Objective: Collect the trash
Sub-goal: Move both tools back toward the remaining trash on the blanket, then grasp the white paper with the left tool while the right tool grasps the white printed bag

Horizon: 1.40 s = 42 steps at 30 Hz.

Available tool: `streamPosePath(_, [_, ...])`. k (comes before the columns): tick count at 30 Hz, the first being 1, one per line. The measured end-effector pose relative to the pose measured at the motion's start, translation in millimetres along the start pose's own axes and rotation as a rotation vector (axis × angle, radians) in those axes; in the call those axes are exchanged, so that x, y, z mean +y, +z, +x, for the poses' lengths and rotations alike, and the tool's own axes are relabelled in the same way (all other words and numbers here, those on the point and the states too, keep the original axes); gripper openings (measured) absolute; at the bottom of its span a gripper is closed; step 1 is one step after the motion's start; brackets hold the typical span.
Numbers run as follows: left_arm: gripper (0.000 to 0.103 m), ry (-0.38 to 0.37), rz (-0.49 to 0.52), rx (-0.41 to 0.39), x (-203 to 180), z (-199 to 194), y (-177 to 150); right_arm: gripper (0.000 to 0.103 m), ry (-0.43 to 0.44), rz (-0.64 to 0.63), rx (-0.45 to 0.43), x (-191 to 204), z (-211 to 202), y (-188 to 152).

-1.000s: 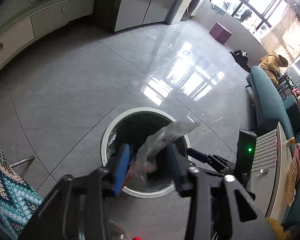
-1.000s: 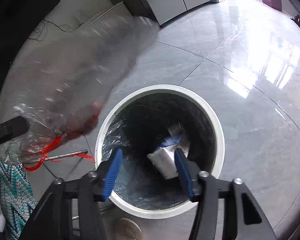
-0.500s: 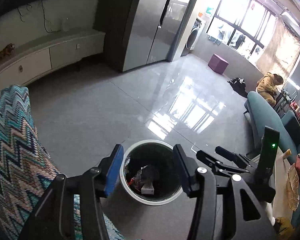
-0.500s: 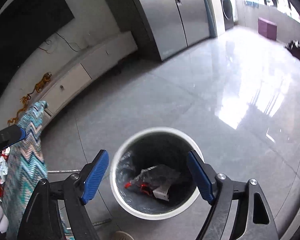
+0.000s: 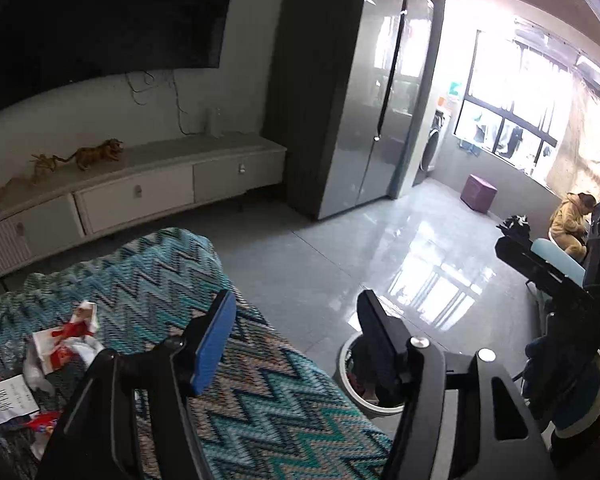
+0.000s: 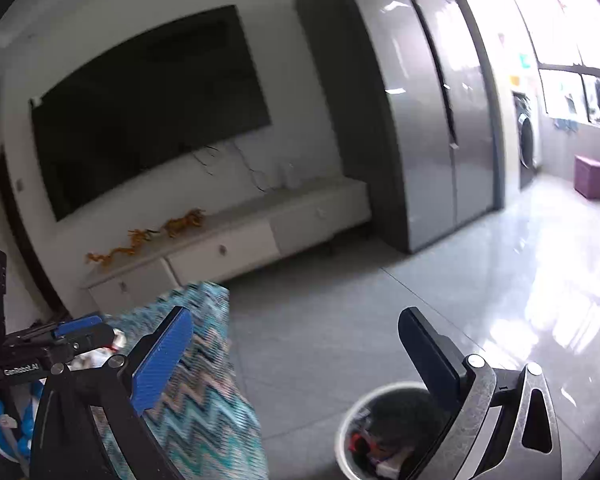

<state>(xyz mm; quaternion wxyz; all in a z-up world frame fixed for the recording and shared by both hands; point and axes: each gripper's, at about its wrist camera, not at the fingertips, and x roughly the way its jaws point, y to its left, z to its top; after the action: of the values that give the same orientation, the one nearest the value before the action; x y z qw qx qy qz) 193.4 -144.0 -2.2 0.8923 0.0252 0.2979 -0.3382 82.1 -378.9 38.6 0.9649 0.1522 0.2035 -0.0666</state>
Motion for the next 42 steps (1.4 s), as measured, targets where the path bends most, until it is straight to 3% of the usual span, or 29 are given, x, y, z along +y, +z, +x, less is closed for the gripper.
streamPosePath(3, [0.074, 0.047, -0.028, -0.044, 49, -37, -5, 0.103, 0.066, -0.040, -0.011, 38, 1, 10])
streamPosePath(12, [0.074, 0.226, -0.183, -0.070, 197, -117, -59, 0.103, 0.198, -0.156, 0.065, 138, 35, 7])
streamPosePath(18, [0.074, 0.357, -0.287, -0.080, 278, -160, -92, 0.103, 0.271, -0.211, 0.152, 198, 72, -9])
streamPosePath(21, [0.074, 0.387, -0.347, -0.065, 314, -173, -110, 0.103, 0.312, -0.244, 0.208, 225, 93, -20])
streamPosePath(25, [0.074, 0.356, -0.458, -0.019, 354, -176, -133, 0.103, 0.351, -0.270, 0.289, 255, 122, -43])
streamPosePath(30, [0.072, 0.290, -0.538, 0.054, 379, -151, -156, 0.103, 0.396, -0.269, 0.410, 282, 167, -71])
streamPosePath(35, [0.065, 0.250, -0.602, 0.078, 394, -129, -167, 0.103, 0.411, -0.302, 0.505, 303, 196, -98])
streamPosePath(42, [0.047, 0.223, -0.600, 0.103, 396, -113, -168, 0.103, 0.416, -0.281, 0.612, 314, 236, -126])
